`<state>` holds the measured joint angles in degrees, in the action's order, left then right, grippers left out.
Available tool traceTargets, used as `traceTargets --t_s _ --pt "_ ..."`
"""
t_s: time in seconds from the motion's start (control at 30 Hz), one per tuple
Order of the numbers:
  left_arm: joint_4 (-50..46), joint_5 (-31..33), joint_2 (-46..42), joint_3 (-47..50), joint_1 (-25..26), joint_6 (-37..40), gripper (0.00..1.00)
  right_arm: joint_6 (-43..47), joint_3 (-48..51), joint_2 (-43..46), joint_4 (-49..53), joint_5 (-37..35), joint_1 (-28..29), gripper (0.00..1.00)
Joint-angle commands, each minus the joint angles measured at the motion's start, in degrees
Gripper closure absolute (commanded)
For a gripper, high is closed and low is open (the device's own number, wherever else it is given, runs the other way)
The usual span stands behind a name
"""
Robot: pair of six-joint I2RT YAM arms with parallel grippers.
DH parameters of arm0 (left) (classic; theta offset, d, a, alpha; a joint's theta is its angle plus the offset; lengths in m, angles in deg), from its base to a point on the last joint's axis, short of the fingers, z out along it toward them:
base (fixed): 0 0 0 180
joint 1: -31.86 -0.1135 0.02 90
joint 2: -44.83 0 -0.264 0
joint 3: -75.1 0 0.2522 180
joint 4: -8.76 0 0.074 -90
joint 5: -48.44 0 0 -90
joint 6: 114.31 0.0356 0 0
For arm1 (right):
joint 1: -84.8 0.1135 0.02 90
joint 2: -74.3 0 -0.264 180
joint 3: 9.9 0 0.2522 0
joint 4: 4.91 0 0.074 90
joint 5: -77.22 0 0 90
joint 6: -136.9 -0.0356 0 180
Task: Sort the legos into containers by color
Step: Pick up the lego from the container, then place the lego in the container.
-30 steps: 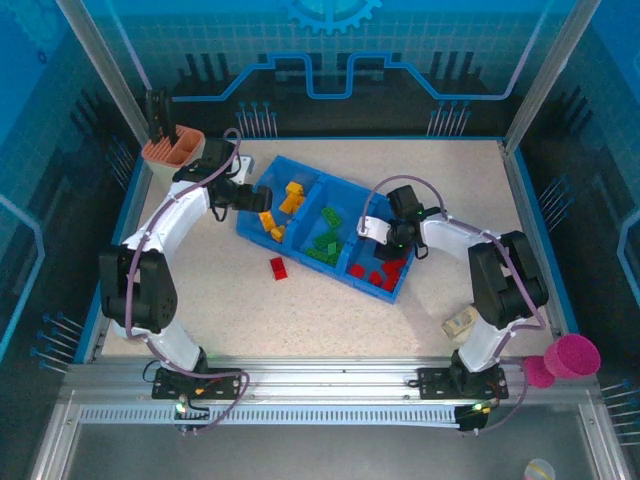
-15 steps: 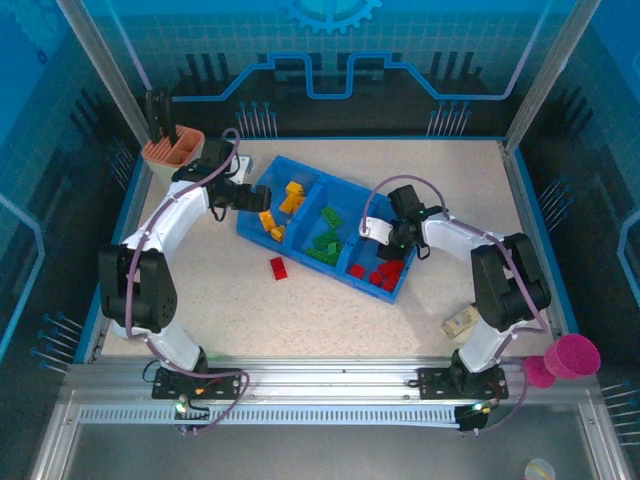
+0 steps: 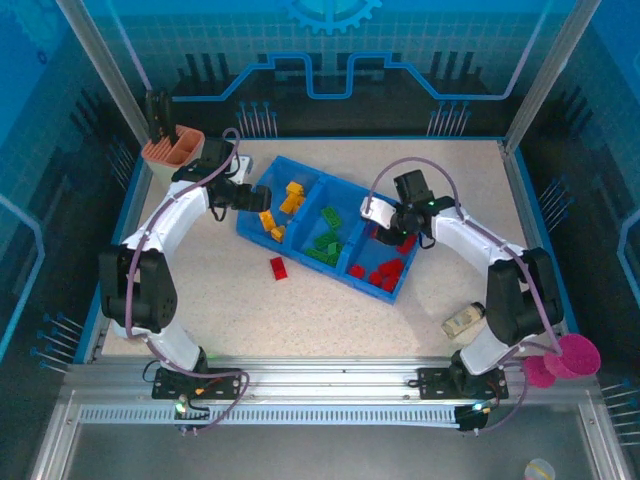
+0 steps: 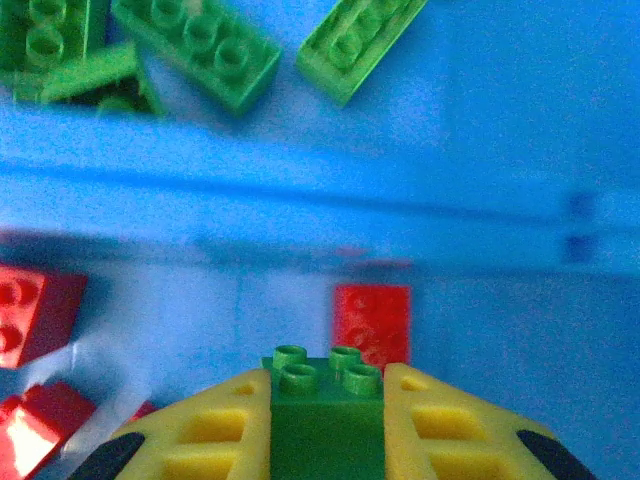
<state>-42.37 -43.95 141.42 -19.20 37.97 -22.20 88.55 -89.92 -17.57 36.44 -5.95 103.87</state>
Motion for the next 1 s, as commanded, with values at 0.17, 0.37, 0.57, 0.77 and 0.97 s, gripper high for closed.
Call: traceTargets --t_s 0.17,0.37,0.57,0.77,0.97 --pt "0.0 -1.6 -0.3 -0.6 -0.7 0.9 0.01 -2.2 -9.0 2.2 -1.2 3.4 2.7 0.85" --pt "0.2 -2.3 -0.4 -0.8 -0.7 0.5 0.01 -1.3 -13.8 -3.1 -4.7 4.8 5.7 0.84" --pt "0.0 -2.3 -1.3 -0.6 -0.7 0.5 0.01 -0.9 -17.2 -9.6 -8.8 5.9 8.1 0.84" --pt "-0.2 -2.3 -2.6 -0.4 -0.7 0.4 0.01 -0.9 -18.8 -14.3 -9.9 5.9 9.1 0.83" --pt "-0.9 -2.5 -3.4 -1.3 -0.7 0.3 0.01 -1.4 -19.0 -13.5 -10.6 4.8 9.3 0.75"
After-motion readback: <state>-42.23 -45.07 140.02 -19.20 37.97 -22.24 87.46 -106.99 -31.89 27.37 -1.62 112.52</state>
